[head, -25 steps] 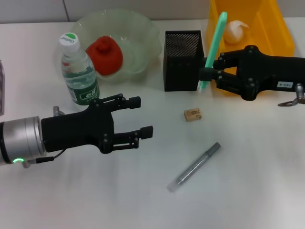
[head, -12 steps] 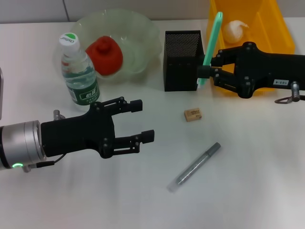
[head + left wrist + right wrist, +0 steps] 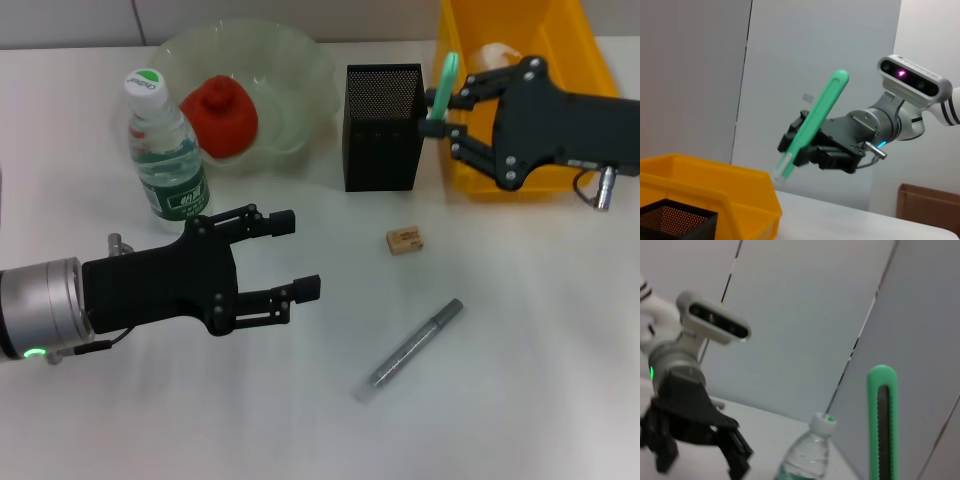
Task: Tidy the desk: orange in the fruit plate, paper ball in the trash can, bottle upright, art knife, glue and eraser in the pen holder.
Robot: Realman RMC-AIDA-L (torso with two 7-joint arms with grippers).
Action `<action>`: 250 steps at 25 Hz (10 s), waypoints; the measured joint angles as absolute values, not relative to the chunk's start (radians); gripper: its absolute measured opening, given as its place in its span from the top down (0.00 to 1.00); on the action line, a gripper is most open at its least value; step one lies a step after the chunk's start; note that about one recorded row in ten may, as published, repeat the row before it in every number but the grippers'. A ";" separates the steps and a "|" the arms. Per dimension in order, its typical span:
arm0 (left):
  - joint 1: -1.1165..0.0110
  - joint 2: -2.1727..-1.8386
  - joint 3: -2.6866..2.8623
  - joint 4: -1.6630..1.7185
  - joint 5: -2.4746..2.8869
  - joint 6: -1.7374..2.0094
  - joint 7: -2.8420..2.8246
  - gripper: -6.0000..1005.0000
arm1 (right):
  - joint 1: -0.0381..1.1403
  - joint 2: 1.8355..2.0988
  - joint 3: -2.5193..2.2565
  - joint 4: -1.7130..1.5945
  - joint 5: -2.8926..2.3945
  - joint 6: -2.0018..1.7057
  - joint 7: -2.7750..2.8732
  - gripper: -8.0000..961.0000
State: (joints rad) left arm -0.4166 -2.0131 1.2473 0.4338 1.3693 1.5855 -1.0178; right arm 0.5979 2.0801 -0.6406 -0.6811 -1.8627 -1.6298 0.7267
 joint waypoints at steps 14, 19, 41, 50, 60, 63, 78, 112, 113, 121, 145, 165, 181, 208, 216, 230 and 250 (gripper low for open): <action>-0.364 -2.013 1.191 0.436 1.370 1.647 -0.928 0.21 | 0.604 2.088 -0.666 -0.676 -1.681 -1.521 -0.045 0.81; -0.356 -2.024 1.183 0.431 1.369 1.649 -0.883 0.21 | 0.591 2.090 -0.739 -0.676 -1.567 -1.489 -0.332 0.81; -0.332 -2.052 1.157 0.430 1.368 1.635 -0.781 0.21 | 0.519 2.092 -1.155 -0.611 -1.044 -1.134 -1.447 0.81; -0.321 -2.058 1.156 0.428 1.368 1.633 -0.743 0.21 | 0.532 2.092 -1.232 -0.574 -0.963 -1.022 -1.631 0.81; -0.316 -2.059 1.144 0.423 1.367 1.641 -0.744 0.21 | 0.628 2.092 -1.249 -0.480 -0.935 -0.919 -1.765 0.81; -0.317 -2.059 1.142 0.414 1.367 1.642 -0.749 0.21 | 0.654 2.092 -1.251 -0.450 -0.935 -0.904 -1.799 0.81; -0.307 -2.053 1.131 0.401 1.371 1.655 -0.747 0.21 | 0.664 2.092 -1.462 -0.417 -0.606 -0.827 -1.981 0.81; -0.328 -2.069 1.128 0.345 1.362 1.674 -0.749 0.21 | 0.563 2.092 -1.465 -0.228 -0.172 -1.541 -1.252 0.39; -0.330 -2.069 1.128 0.342 1.357 1.674 -0.750 0.21 | 0.562 2.092 -1.465 -0.221 -0.157 -1.547 -1.168 0.39; -0.352 -2.069 1.131 0.334 1.335 1.671 -0.763 0.21 | 0.554 2.092 -1.452 -0.182 -0.118 -1.502 -0.133 0.39; -0.396 -2.065 1.121 0.328 1.339 1.639 -0.842 0.21 | 0.497 1.888 -1.165 -0.427 -1.141 -1.570 1.250 0.37; -0.398 -1.998 1.129 0.335 1.369 1.585 -0.976 0.21 | 0.693 1.884 -1.006 -0.754 -1.929 -1.610 1.682 0.19; -0.347 -1.975 1.088 0.336 1.412 1.573 -0.988 0.21 | 0.939 2.023 -1.183 -0.825 -2.416 -1.485 1.802 0.15; -0.322 -1.978 1.045 0.335 1.407 1.572 -0.959 0.21 | 0.985 2.082 -1.226 -0.615 -2.499 -1.244 1.798 0.16; -0.322 -1.983 1.040 0.337 1.406 1.574 -0.959 0.21 | 0.985 2.083 -1.234 -0.594 -2.499 -1.220 1.797 0.18; -0.324 -1.991 1.027 0.337 1.405 1.580 -0.959 0.21 | 0.982 2.083 -1.237 -0.570 -2.500 -1.183 1.782 0.51; -0.326 -1.993 1.015 0.337 1.405 1.594 -0.959 0.21 | 0.913 2.080 -1.219 -0.709 -2.400 -1.288 1.790 0.73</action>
